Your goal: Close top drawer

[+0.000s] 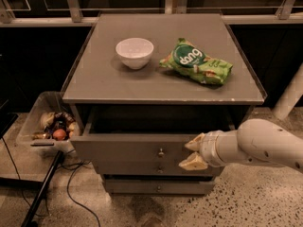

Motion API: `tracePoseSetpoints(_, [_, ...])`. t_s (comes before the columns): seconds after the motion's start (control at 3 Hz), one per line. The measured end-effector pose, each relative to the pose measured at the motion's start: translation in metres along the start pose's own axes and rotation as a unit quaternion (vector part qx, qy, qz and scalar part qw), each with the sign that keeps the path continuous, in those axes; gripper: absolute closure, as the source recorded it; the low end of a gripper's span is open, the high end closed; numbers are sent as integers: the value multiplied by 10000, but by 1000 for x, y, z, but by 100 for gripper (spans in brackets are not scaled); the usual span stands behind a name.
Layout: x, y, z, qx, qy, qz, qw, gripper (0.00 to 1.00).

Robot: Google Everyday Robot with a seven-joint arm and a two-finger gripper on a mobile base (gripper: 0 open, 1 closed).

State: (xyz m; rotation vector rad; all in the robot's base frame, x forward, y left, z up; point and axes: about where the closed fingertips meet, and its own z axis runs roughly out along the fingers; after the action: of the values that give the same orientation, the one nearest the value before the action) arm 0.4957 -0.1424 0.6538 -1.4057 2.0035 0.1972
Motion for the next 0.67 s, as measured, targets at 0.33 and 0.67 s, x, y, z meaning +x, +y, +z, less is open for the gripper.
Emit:
tracePoseSetpoints(0.33, [0,0,0,0,0,0,10000,17])
tracePoseSetpoints(0.67, [0,0,0,0,0,-1,10000,0])
